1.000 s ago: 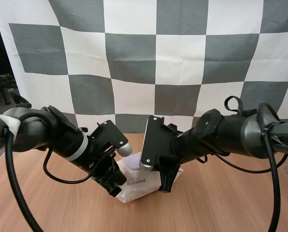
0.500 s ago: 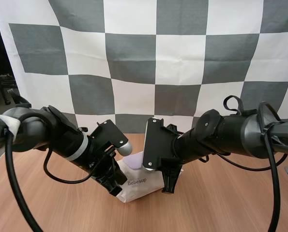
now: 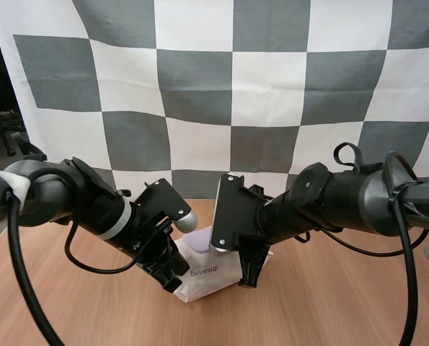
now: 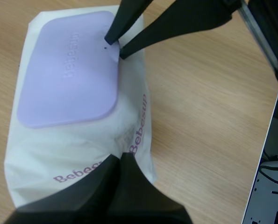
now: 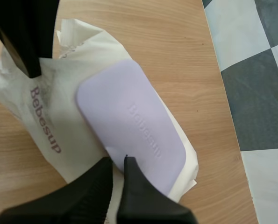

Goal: Open the wet wipes lid

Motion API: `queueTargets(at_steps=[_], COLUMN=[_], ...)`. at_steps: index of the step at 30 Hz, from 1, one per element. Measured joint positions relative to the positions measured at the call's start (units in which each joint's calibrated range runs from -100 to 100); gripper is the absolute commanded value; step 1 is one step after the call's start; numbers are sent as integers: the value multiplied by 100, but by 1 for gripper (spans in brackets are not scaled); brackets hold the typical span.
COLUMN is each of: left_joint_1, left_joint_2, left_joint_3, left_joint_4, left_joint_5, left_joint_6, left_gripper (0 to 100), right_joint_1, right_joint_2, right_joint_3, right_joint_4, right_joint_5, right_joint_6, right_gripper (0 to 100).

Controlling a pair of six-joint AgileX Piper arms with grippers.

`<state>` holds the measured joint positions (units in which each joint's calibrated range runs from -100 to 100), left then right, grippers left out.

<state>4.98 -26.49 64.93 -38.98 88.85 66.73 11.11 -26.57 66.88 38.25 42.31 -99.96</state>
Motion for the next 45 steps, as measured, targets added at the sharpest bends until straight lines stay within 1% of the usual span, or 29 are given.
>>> queueTargets(at_steps=[1,2,7,18,27,29,30,31,32,33,35,45], left_joint_1=[0,0,0,0,0,0,0,0,0,0,0,0], left_joint_2=[0,0,0,0,0,0,0,0,0,0,0,0], left_joint_3=[0,0,0,0,0,0,0,0,0,0,0,13], left_joint_4=[0,0,0,-98,-98,-98,-98,-98,-98,-98,-98,-98], left_joint_5=[0,0,32,116,116,116,116,116,116,116,116,116], left_joint_6=[0,0,3,13,52,52,52,52,52,65,96,107], left_gripper=[0,0,0,0,0,0,0,0,0,0,0,0], right_joint_1=[0,0,0,0,0,0,0,0,0,0,11,21], right_joint_2=[0,0,0,331,341,341,341,341,341,341,341,341], right_joint_3=[0,0,0,0,0,0,0,0,0,0,0,0], right_joint_4=[0,0,0,0,0,0,0,0,0,0,108,440], right_joint_5=[0,-16,-188,-322,-343,-343,-343,-365,-365,-393,-532,-488], right_joint_6=[0,0,0,0,0,0,0,0,0,0,0,-4], right_gripper=[40,39,33,33,33,31,27,13,5,0,0,0])
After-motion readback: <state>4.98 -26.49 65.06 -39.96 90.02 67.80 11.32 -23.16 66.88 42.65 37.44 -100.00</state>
